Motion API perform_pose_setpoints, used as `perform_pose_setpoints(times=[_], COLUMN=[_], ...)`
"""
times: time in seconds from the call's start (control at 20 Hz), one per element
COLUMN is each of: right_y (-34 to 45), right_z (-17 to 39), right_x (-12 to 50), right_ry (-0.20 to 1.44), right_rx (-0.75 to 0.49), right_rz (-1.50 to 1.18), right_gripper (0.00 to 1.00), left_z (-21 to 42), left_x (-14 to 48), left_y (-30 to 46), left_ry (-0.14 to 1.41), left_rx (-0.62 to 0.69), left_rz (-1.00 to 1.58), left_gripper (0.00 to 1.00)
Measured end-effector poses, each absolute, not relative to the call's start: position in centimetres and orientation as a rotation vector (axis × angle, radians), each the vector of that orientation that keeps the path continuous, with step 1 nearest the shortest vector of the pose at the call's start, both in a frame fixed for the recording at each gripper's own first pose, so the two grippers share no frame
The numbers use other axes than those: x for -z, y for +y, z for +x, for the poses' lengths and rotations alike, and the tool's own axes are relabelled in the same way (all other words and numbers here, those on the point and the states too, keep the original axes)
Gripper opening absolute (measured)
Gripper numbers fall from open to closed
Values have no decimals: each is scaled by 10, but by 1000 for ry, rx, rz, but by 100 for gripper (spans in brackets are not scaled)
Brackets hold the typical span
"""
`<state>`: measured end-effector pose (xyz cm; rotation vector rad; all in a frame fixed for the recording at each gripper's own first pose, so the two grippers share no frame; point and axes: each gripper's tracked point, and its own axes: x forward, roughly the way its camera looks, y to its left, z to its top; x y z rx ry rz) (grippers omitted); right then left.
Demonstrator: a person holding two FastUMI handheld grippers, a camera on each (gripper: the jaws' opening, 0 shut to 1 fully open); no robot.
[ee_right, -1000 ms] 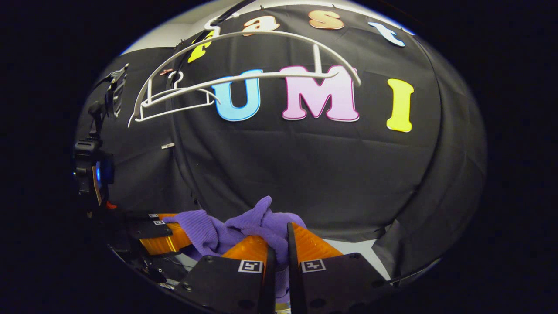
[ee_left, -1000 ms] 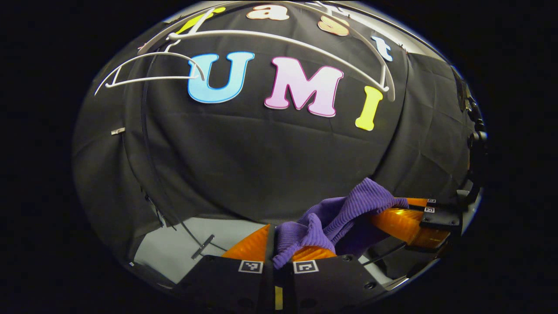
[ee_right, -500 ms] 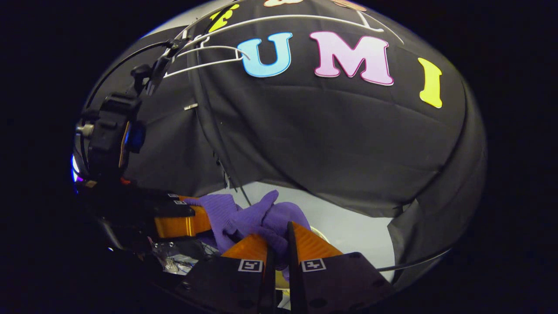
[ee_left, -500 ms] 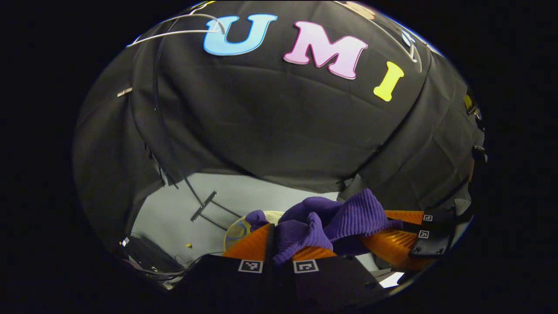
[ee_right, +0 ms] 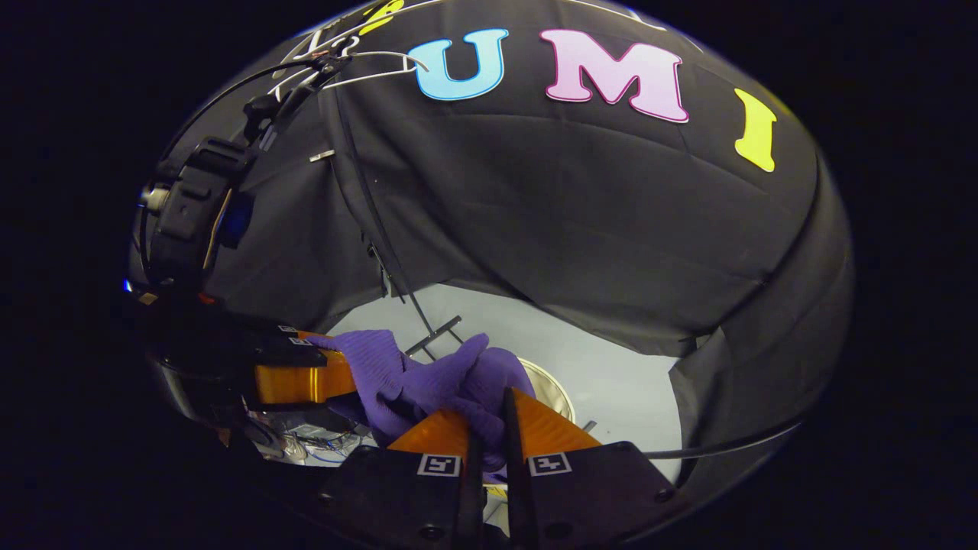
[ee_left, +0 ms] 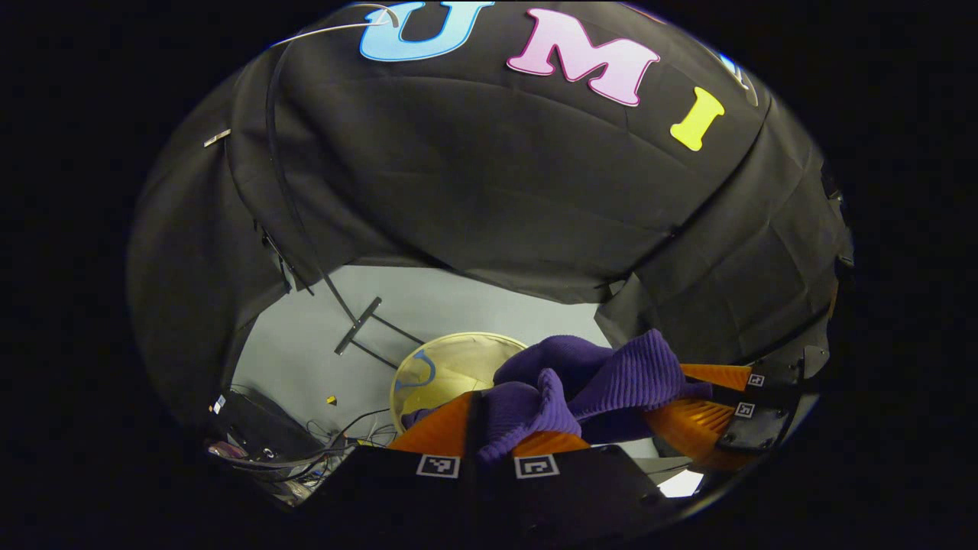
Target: Grasp the clothes on the hanger with both hands and then place them into the laundry hamper below.
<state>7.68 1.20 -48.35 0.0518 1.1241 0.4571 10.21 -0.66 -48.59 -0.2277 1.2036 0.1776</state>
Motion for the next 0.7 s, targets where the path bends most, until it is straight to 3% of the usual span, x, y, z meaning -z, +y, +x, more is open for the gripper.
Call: perform_pose_setpoints(times=[0.05,0.15,0.25,0.45,0.5,0.55,0.7], right_y=[11,7,3,2,-2,-1,-3], right_z=[78,77,80,93,93,93,89], right_x=[483,491,487,486,486,485,485], right_ry=[1129,1149,1148,1108,1104,1104,1105], right_rx=[-453,-443,-439,-440,-443,-451,-456], right_rz=[57,43,47,6,-3,-1,-12], right_gripper=[18,14,39,100,99,99,99], left_z=[100,97,100,114,116,117,116], left_x=[486,487,488,486,483,481,479], left_y=[-5,-8,-12,2,3,2,1], left_ry=[1204,1212,1206,1157,1154,1152,1144], left_rx=[-179,-166,-151,-197,-202,-202,-193], left_rz=[-226,-226,-227,-155,-144,-140,-133], left_gripper=[13,15,18,74,88,96,96])
